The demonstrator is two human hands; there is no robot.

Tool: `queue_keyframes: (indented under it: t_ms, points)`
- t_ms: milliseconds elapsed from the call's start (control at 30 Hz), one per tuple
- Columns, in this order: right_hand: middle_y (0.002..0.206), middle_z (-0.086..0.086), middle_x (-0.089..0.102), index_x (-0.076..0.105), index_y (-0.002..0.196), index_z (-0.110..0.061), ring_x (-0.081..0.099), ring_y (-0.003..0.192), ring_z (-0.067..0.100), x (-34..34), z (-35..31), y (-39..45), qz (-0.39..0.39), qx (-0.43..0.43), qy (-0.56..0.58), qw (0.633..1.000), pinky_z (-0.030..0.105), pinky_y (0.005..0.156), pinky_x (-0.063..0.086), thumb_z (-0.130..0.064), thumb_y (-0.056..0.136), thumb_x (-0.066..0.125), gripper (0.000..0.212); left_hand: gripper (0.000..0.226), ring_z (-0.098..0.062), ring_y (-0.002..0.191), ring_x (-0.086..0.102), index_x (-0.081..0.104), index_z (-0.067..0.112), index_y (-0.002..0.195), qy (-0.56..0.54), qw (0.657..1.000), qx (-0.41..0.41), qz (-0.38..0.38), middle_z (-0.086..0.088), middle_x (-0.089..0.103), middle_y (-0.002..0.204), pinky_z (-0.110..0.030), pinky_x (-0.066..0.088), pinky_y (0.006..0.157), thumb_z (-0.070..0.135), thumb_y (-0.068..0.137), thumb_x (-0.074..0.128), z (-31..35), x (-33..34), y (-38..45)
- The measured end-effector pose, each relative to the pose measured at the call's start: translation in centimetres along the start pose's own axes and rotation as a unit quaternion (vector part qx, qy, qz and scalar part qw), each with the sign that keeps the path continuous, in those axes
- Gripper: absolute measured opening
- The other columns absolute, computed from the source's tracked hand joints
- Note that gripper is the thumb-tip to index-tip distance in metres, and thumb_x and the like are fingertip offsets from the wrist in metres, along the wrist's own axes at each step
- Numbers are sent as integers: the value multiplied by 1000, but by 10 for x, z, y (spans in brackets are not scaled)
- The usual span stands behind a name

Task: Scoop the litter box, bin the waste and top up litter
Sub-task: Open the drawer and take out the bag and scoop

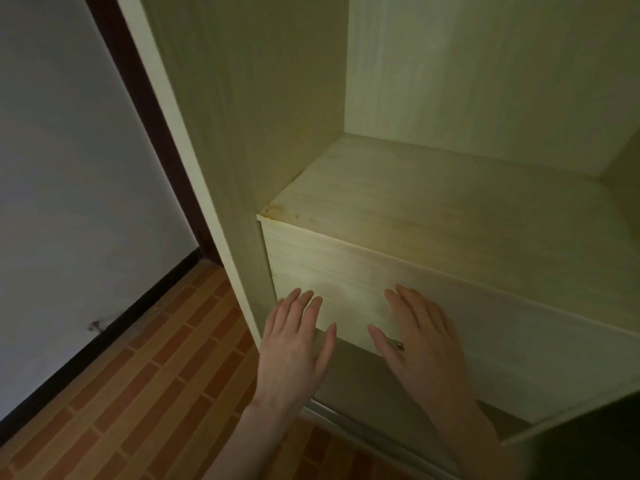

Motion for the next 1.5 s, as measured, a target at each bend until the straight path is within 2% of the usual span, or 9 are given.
queue_keyframes:
  t_ms: [267, 467, 633, 867, 1033, 1133, 1233, 1367, 1500]
  points:
    - [153, 1, 47, 45, 150, -19, 46, 139, 22, 16, 3, -12, -15, 80, -70, 994, 45, 114, 39, -60, 101, 43, 64, 47, -26, 144, 48, 62, 9, 139, -68, 993, 89, -26, -9, 63, 143, -51, 41, 118, 39, 103, 54, -16, 39, 26]
    - [146, 6, 55, 52, 145, -15, 50, 134, 23, 26, -4, -28, 2, 145, -108, 984, 43, 112, 42, -57, 101, 44, 61, 50, -29, 140, 52, 63, 7, 138, -103, 981, 162, -42, -11, 64, 141, -51, 40, 118, 41, 104, 49, -30, 76, 34]
    - [144, 4, 56, 51, 145, -16, 51, 132, 21, 54, 0, -42, 11, 196, -100, 976, 37, 112, 39, -58, 100, 42, 62, 47, -28, 141, 51, 63, 7, 138, -145, 973, 167, -63, -11, 63, 142, -48, 37, 120, 36, 101, 56, -30, 107, 25]
    - [145, -1, 55, 50, 146, -17, 53, 131, 18, 116, 18, -51, -10, 264, -44, 963, 35, 108, 42, -59, 100, 45, 62, 50, -29, 141, 51, 61, 7, 140, -146, 970, 158, -110, -11, 62, 143, -49, 38, 120, 38, 103, 47, -26, 163, 10]
    - [145, -4, 51, 42, 150, -21, 50, 131, 15, 168, 49, -59, -15, 356, 121, 927, 39, 108, 45, -47, 100, 53, 57, 50, -28, 142, 50, 60, 8, 141, -126, 969, 151, -152, -10, 61, 145, -47, 37, 121, 38, 103, 46, -18, 205, 0]
    - [144, 0, 55, 45, 148, -17, 55, 125, 17, 201, 74, -64, -13, 472, 247, 846, 36, 105, 46, -41, 101, 56, 53, 53, -29, 145, 47, 56, 8, 144, -116, 965, 147, -183, -11, 57, 150, -46, 35, 122, 38, 103, 43, -9, 228, -3]
    - [139, 9, 57, 44, 147, -11, 58, 119, 22, 242, 93, -70, -7, 611, 438, 659, 35, 99, 46, -33, 102, 57, 52, 54, -29, 149, 42, 51, 9, 148, -108, 963, 144, -200, -11, 50, 156, -46, 35, 123, 38, 103, 46, 0, 241, -5]
    - [132, 9, 61, 48, 145, -7, 60, 117, 24, 275, 100, -64, 62, 658, 599, 452, 36, 94, 46, -21, 104, 54, 44, 55, -29, 149, 41, 47, 9, 150, -105, 963, 142, -204, -11, 49, 157, -49, 38, 120, 36, 102, 44, 9, 245, -4]
    - [127, 7, 65, 61, 120, -12, 60, 112, 21, 284, 101, -53, 104, 666, 643, 365, 33, 85, 46, -18, 101, 59, 20, 58, -28, 148, 42, 45, 9, 151, -94, 964, 148, -200, -12, 49, 155, -49, 40, 119, 37, 101, 40, 12, 242, -3]
Point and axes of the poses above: each hand's wrist, its own y-axis towards the middle knuckle, its own x-axis out of the palm, z = x × y, the point moved 7 cm from there along y, towards the middle knuckle
